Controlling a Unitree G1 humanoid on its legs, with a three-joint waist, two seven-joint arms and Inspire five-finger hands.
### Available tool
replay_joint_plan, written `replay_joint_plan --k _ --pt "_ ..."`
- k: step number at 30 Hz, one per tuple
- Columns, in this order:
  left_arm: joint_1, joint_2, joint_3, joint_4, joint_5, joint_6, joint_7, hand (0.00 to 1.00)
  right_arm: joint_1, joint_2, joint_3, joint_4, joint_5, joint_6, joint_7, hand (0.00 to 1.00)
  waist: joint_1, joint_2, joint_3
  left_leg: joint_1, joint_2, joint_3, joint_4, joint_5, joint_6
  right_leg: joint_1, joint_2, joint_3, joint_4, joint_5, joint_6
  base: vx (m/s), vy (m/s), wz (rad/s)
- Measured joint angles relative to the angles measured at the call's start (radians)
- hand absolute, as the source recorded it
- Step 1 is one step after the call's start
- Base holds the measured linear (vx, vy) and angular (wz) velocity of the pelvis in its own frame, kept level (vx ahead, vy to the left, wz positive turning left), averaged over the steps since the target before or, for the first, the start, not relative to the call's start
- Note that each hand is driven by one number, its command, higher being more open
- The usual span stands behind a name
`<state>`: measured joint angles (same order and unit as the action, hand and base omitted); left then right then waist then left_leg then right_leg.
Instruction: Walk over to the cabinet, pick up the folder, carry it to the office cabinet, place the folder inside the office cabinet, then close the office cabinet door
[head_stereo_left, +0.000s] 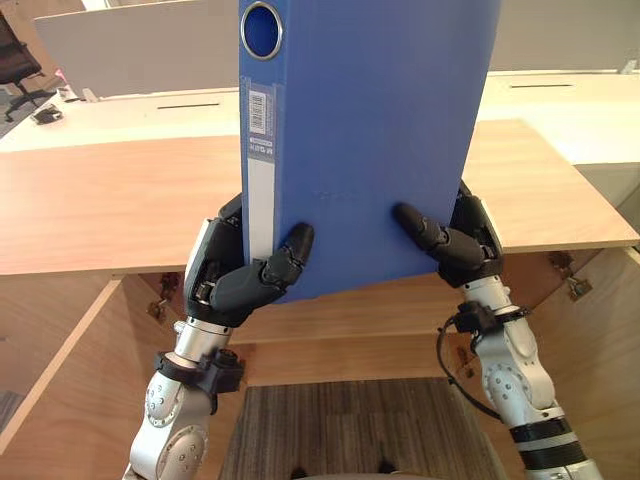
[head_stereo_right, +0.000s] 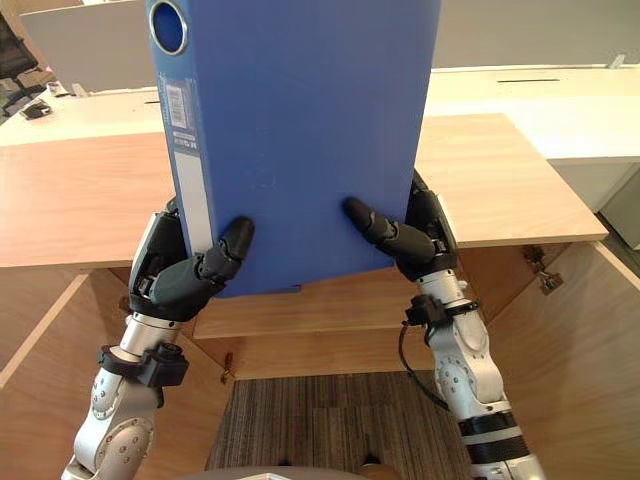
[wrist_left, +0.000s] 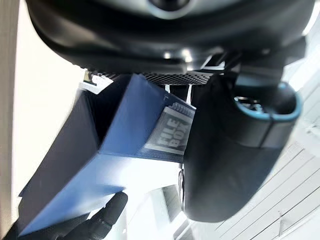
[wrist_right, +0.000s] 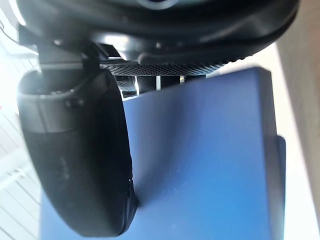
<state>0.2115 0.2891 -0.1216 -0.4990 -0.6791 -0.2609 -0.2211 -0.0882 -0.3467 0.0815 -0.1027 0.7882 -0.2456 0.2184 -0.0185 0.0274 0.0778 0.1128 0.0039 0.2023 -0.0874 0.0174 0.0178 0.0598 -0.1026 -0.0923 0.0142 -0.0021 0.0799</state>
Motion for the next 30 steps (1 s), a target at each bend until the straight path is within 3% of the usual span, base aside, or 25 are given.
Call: replay_joint_plan --k 6,10,13,16,25,30 --pt "0.018 -0.136 0.124 -0.002 0.123 -0.012 0.033 1.0 -0.002 0.12 -0.109 -0.071 -0.048 -0.001 -0.047 0.0 0.007 -0.001 -0.001 -0.009 -0.002 -0.021 0.0 0.005 0.0 0.003 -0.003 -0.022 -0.002 0.0 0.0 -0.01 -0.021 0.1" --pt "0.091 -0.257 0.284 -0.006 0.214 -0.052 0.123 1.0 0.006 0.194 -0.228 -0.145 -0.056 -0.008 -0.102 0.0 0.008 -0.001 -0.001 -0.014 -0.002 -0.034 0.0 0.004 0.0 0.011 -0.003 -0.034 -0.011 0.0 0.0 -0.01 -0.02 0.11" --pt "0.178 -0.333 0.399 0.01 0.262 -0.053 0.242 1.0 0.022 0.214 -0.312 -0.244 -0.075 -0.056 -0.117 0.0 0.011 -0.002 -0.001 -0.015 0.0 -0.059 -0.001 0.004 -0.001 0.024 -0.005 -0.056 -0.016 0.0 0.0 0.0 -0.032 0.23" --pt "0.217 -0.356 0.427 0.058 0.297 -0.054 0.279 1.0 0.022 0.214 -0.331 -0.297 -0.082 -0.091 -0.118 0.0 0.031 -0.006 -0.007 -0.016 0.001 -0.068 -0.005 0.005 -0.002 0.027 -0.006 -0.063 -0.018 0.0 0.0 -0.03 -0.021 0.1" --pt "0.27 -0.377 0.379 0.248 0.362 -0.04 0.261 1.0 0.021 0.212 -0.279 -0.314 -0.155 -0.092 -0.112 0.0 0.031 -0.009 -0.008 -0.028 -0.004 -0.09 -0.007 0.016 -0.009 0.027 -0.011 -0.085 -0.019 -0.005 -0.004 -0.05 -0.023 0.08" --pt "0.265 -0.369 0.329 0.541 0.434 0.025 0.258 1.0 0.025 0.207 -0.183 -0.313 -0.176 -0.091 -0.112 0.0 0.026 -0.016 -0.012 -0.041 -0.004 -0.096 -0.007 0.028 -0.008 0.014 -0.011 -0.091 -0.019 -0.005 -0.004 -0.01 -0.01 0.02"
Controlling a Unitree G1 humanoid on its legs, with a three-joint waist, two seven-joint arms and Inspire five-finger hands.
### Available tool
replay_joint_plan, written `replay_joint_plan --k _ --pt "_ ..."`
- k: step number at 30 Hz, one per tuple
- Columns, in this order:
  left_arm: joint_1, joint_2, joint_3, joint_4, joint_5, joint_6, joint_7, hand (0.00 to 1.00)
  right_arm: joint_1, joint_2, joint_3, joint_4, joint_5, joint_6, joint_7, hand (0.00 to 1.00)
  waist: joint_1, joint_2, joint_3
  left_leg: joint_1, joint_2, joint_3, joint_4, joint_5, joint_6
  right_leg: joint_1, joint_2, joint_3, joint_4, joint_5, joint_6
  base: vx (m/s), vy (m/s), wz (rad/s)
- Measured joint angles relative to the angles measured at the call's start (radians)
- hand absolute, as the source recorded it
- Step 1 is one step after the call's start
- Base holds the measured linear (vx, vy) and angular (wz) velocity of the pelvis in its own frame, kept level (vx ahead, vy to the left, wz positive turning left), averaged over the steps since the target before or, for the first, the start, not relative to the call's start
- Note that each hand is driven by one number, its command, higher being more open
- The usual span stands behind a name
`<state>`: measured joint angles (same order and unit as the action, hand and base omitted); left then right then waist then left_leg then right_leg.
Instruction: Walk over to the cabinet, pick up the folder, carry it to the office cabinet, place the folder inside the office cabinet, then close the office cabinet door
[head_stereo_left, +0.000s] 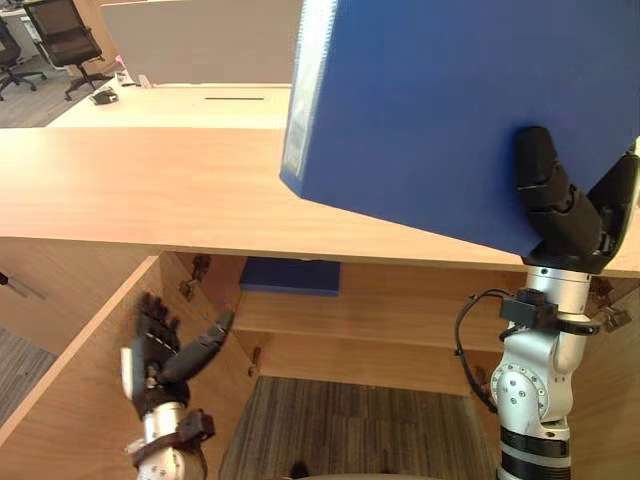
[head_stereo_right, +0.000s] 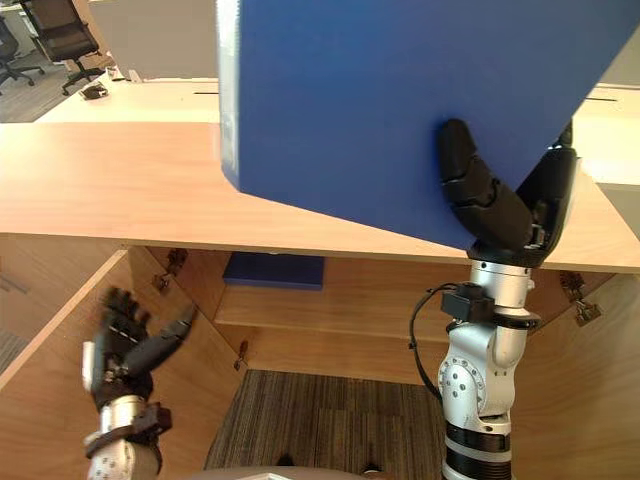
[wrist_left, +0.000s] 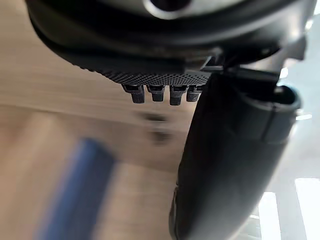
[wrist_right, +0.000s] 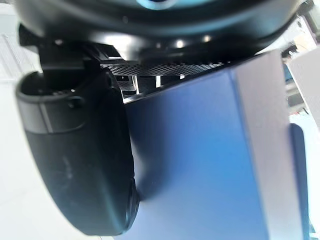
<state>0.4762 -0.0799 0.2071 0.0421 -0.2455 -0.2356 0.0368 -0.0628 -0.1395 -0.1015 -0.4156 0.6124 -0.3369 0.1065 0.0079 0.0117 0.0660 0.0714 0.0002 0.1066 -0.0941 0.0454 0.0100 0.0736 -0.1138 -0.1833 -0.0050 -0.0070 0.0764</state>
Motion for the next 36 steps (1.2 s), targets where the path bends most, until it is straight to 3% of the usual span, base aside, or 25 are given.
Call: replay_joint_plan --k 6,11,16,18,21,26,29,33,36 --pt "0.0 0.022 0.001 0.262 0.077 0.039 0.003 1.0 0.054 -0.051 0.187 0.036 -0.091 0.014 0.013 0.0 0.002 -0.025 -0.008 -0.007 0.002 0.01 0.0 -0.002 -0.003 -0.011 0.001 0.007 -0.002 0.0 0.0 0.0 -0.002 -0.03" --pt "-0.082 0.086 0.003 0.57 0.149 0.052 0.008 1.0 0.073 -0.119 0.363 0.144 -0.225 0.046 0.027 0.0 0.004 -0.029 0.005 -0.027 0.004 0.032 0.006 -0.002 -0.003 -0.05 0.002 0.029 0.018 0.0 0.0 -0.03 -0.001 -0.13" --pt "-0.25 0.167 -0.012 0.758 0.168 0.059 0.031 1.0 -0.075 -0.184 0.513 0.289 -0.396 0.066 0.002 0.0 0.001 -0.024 0.162 -0.236 0.026 0.061 0.244 -0.077 -0.004 -0.236 -0.003 0.073 0.167 -0.016 -0.019 -0.15 -0.006 -0.19" --pt "-0.317 0.17 -0.019 0.79 0.167 0.057 0.046 1.0 -0.154 -0.202 0.553 0.322 -0.488 0.074 -0.02 0.0 0.001 0.002 0.242 -0.351 0.055 0.071 0.395 -0.132 -0.001 -0.33 0.006 0.084 0.257 -0.036 -0.023 -0.18 0.009 -0.18" --pt "-0.379 0.171 -0.02 0.792 0.165 0.05 0.052 1.0 -0.209 -0.204 0.583 0.377 -0.559 0.081 -0.042 0.0 0.003 0.021 0.301 -0.499 0.08 0.081 0.545 -0.189 -0.003 -0.487 0.008 0.103 0.413 -0.086 -0.025 -0.17 0.035 -0.15" --pt "-0.503 0.178 -0.06 0.787 0.165 0.044 0.072 1.0 -0.282 -0.2 0.586 0.452 -0.613 0.099 -0.069 0.0 0.002 0.045 0.372 -0.682 0.1 0.075 0.712 -0.229 0.007 -0.682 0.003 0.118 0.591 -0.135 -0.029 -0.14 0.011 -0.04" --pt "-0.547 0.174 -0.059 0.748 0.156 0.042 0.073 1.0 -0.287 -0.159 0.514 0.494 -0.59 0.136 -0.122 0.0 0.005 0.048 0.375 -0.809 0.113 0.067 0.815 -0.263 0.01 -0.811 -0.002 0.116 0.702 -0.171 -0.033 -0.11 -0.009 0.05" --pt "-0.587 0.147 -0.037 0.663 0.121 0.038 0.088 1.0 -0.336 -0.09 0.351 0.497 -0.407 0.141 -0.199 0.0 0.01 0.054 0.396 -0.973 0.133 0.049 0.959 -0.303 0.008 -0.967 -0.007 0.115 0.847 -0.219 -0.037 -0.11 -0.009 0.04" --pt "-0.61 0.119 -0.038 0.602 0.108 0.036 0.088 1.0 -0.407 -0.044 0.21 0.497 -0.268 0.138 -0.257 0.0 0.033 0.055 0.4 -1.054 0.142 0.043 1.008 -0.31 0.009 -1.048 -0.007 0.113 0.9 -0.231 -0.043 -0.07 -0.036 0.03"
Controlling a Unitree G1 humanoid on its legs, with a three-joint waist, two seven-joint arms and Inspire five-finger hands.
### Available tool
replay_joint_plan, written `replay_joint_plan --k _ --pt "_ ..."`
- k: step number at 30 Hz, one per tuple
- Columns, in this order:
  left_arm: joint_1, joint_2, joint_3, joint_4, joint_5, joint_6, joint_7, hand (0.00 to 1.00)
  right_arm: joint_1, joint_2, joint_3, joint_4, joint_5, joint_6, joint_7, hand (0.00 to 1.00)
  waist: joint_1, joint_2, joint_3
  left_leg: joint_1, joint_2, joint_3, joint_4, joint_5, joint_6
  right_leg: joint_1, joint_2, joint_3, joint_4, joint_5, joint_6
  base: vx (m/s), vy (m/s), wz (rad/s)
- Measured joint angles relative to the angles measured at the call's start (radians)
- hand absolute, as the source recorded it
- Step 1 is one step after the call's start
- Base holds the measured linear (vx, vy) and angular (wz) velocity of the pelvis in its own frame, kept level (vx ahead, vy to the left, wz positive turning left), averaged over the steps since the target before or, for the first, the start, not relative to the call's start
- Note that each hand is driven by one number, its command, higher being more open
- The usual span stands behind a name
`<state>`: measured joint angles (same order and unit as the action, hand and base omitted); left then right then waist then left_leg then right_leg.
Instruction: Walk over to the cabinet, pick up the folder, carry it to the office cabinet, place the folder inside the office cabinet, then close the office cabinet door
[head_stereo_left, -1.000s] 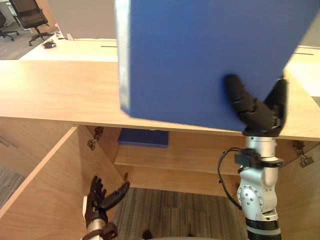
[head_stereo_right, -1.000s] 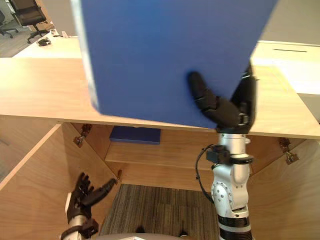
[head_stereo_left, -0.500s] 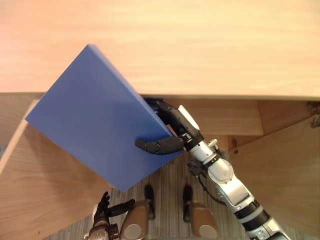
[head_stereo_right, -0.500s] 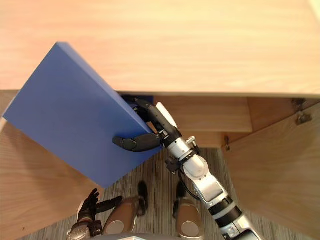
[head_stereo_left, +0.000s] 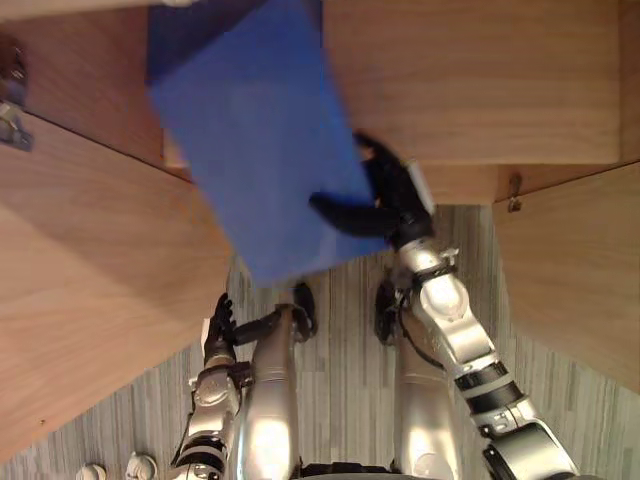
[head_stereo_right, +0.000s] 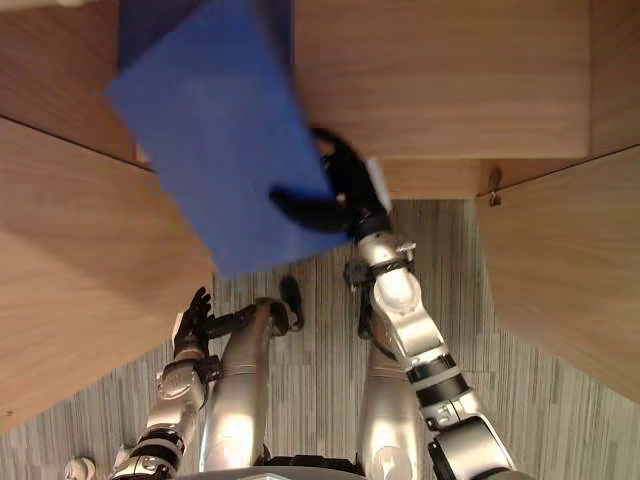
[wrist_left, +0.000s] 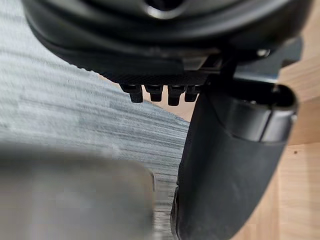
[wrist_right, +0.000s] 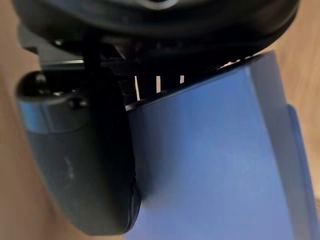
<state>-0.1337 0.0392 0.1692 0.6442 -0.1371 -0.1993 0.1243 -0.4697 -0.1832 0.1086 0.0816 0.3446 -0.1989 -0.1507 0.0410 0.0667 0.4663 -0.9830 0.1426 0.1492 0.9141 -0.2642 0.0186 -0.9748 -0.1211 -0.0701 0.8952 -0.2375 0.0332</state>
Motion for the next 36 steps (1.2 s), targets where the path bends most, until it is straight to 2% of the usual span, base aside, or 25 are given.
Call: replay_joint_plan --k 1,4,9,14,19,20,27,36 --pt "-0.001 -0.007 0.001 -0.025 -0.002 -0.001 0.004 1.0 -0.042 0.012 -0.064 0.007 0.073 -0.008 -0.04 0.0 0.011 0.0 0.001 -0.025 0.003 -0.002 0.016 0.0 0.0 -0.026 -0.001 -0.001 0.018 -0.004 -0.003 -0.04 -0.054 0.02" --pt "-0.001 -0.019 0.003 -0.046 -0.012 0.0 0.011 1.0 -0.105 0.016 -0.144 0.038 0.188 -0.044 -0.103 0.0 0.026 0.003 0.003 -0.048 0.01 -0.006 0.035 0.0 0.001 -0.043 0.0 -0.009 0.035 -0.012 -0.008 -0.01 -0.049 0.03" --pt "-0.001 -0.026 0.003 -0.062 -0.045 -0.001 0.045 1.0 -0.214 0.02 -0.262 0.107 0.364 -0.1 -0.195 0.0 0.036 0.003 0.003 -0.071 0.017 -0.011 0.049 -0.001 -0.001 -0.062 0.0 -0.018 0.049 -0.018 -0.012 0.0 -0.045 0.02" --pt "-0.001 -0.034 0.001 -0.096 -0.071 -0.003 0.074 1.0 -0.361 0.028 -0.311 0.251 0.509 -0.112 -0.255 0.0 0.037 0.003 0.003 -0.094 0.02 -0.014 0.064 -0.002 -0.001 -0.083 0.0 -0.02 0.059 -0.019 -0.012 -0.04 -0.045 -0.01" --pt "-0.001 -0.038 -0.001 -0.103 -0.083 -0.005 0.1 1.0 -0.407 0.059 -0.32 0.266 0.579 -0.123 -0.274 0.0 0.039 0.003 0.003 -0.1 0.022 -0.017 0.067 -0.002 -0.001 -0.085 0.0 -0.025 0.061 -0.019 -0.012 -0.06 -0.055 0.0" --pt "-0.001 -0.038 -0.003 -0.104 -0.09 -0.005 0.108 1.0 -0.425 0.074 -0.324 0.274 0.587 -0.13 -0.289 1.0 0.039 0.003 0.002 -0.1 0.022 -0.018 0.066 -0.002 -0.002 -0.085 -0.001 -0.028 0.061 -0.018 -0.012 -0.05 -0.046 0.0" --pt "-0.001 -0.053 -0.021 -0.134 -0.1 -0.005 0.12 1.0 -0.529 0.127 -0.379 0.293 0.653 -0.186 -0.37 1.0 0.054 0.005 0.0 -0.106 0.018 -0.017 0.033 0.021 -0.006 -0.09 -0.021 -0.051 0.057 -0.018 -0.023 -0.07 -0.078 0.13" --pt "-0.002 -0.06 -0.021 -0.142 -0.1 -0.005 0.119 1.0 -0.534 0.105 -0.291 0.287 0.606 -0.173 -0.342 1.0 0.055 0.006 -0.002 -0.106 0.02 -0.02 0.033 0.027 -0.002 -0.089 -0.019 -0.055 0.057 -0.02 -0.026 -0.03 -0.047 0.01"
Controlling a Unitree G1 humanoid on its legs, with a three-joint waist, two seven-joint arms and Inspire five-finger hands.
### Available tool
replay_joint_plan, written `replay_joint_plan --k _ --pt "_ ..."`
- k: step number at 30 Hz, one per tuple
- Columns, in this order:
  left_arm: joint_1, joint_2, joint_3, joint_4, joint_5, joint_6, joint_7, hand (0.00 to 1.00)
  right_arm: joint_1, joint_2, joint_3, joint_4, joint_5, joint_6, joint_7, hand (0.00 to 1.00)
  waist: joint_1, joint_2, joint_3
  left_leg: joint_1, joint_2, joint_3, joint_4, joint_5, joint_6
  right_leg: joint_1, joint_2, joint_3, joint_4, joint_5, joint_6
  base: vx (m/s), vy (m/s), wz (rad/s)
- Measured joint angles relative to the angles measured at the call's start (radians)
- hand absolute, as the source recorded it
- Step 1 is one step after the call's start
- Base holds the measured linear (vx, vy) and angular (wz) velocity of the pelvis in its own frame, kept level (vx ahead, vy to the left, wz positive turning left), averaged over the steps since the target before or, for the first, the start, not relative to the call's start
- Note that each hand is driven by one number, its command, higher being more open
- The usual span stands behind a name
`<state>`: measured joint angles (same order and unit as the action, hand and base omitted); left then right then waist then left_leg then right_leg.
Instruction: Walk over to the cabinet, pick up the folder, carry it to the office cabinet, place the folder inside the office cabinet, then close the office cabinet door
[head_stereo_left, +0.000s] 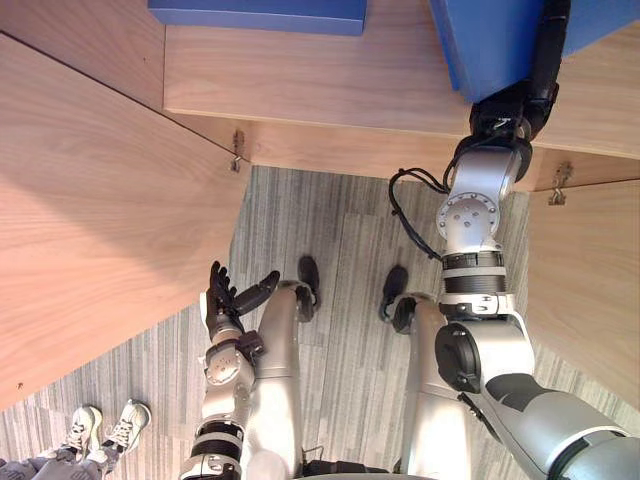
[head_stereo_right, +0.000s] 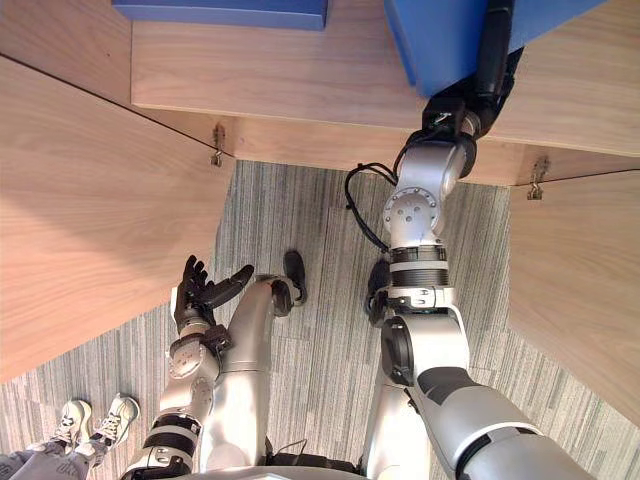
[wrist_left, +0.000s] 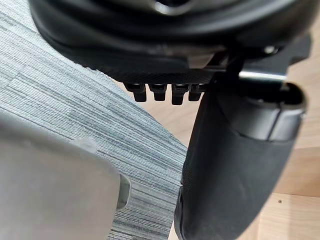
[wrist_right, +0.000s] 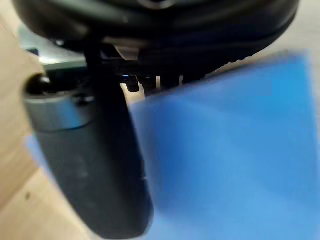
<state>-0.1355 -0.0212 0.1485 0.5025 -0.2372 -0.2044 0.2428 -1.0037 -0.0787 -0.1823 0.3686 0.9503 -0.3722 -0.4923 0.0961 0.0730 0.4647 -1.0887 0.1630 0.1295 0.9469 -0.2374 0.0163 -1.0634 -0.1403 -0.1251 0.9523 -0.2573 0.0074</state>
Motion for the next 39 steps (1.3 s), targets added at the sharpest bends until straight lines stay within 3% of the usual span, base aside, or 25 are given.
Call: replay_joint_plan --k 8,17,18,21,25,32,39 --pt "-0.002 0.0 0.002 0.004 0.0 0.0 0.0 1.0 0.043 -0.027 0.091 -0.034 -0.134 0.053 0.072 1.0 0.0 0.0 -0.001 0.003 0.001 -0.001 0.001 -0.001 -0.001 0.005 0.001 -0.002 -0.002 0.0 0.0 -0.05 -0.038 0.0" --pt "-0.002 0.008 0.003 0.024 0.0 -0.01 -0.009 1.0 0.115 -0.174 0.254 -0.021 -0.33 0.134 0.173 1.0 -0.01 -0.001 -0.003 0.019 0.009 0.003 -0.009 -0.002 -0.003 0.023 0.007 -0.003 -0.02 0.0 0.0 -0.04 -0.039 -0.02" --pt "-0.002 0.012 0.002 0.032 0.001 -0.014 -0.011 1.0 0.128 -0.213 0.306 -0.018 -0.364 0.141 0.201 0.0 -0.014 -0.001 -0.003 0.021 0.009 0.004 -0.014 -0.002 -0.003 0.025 0.007 -0.003 -0.023 0.001 0.0 -0.03 -0.047 -0.01" --pt "-0.003 0.026 0.001 0.063 0.003 -0.02 -0.032 1.0 0.159 -0.293 0.41 0.021 -0.483 0.162 0.29 0.0 -0.025 -0.002 -0.003 0.044 0.008 0.008 -0.034 -0.001 -0.002 0.047 0.009 -0.003 -0.041 0.002 0.001 -0.01 -0.046 -0.01" --pt "-0.005 0.04 -0.007 0.095 0.005 -0.023 -0.053 1.0 0.172 -0.344 0.425 0.058 -0.589 0.17 0.341 0.0 -0.027 -0.004 -0.004 0.066 0.008 0.016 -0.055 -0.001 -0.002 0.065 0.008 -0.003 -0.06 0.003 0.001 -0.01 -0.04 0.0" --pt "-0.012 0.044 -0.021 0.138 0.004 -0.024 -0.062 1.0 0.19 -0.351 0.373 0.119 -0.499 0.179 0.366 0.0 -0.027 -0.01 -0.015 0.095 0.005 0.027 -0.084 0.0 -0.002 0.099 0.0 -0.014 -0.091 0.004 0.002 0.0 -0.013 0.02" --pt "-0.012 0.044 -0.018 0.142 -0.002 -0.021 -0.071 1.0 0.22 -0.296 0.242 0.117 -0.37 0.183 0.328 0.0 -0.027 -0.01 -0.015 0.109 0.009 0.041 -0.094 0.0 -0.002 0.117 0.001 -0.014 -0.112 0.007 0.008 0.0 -0.003 0.0"
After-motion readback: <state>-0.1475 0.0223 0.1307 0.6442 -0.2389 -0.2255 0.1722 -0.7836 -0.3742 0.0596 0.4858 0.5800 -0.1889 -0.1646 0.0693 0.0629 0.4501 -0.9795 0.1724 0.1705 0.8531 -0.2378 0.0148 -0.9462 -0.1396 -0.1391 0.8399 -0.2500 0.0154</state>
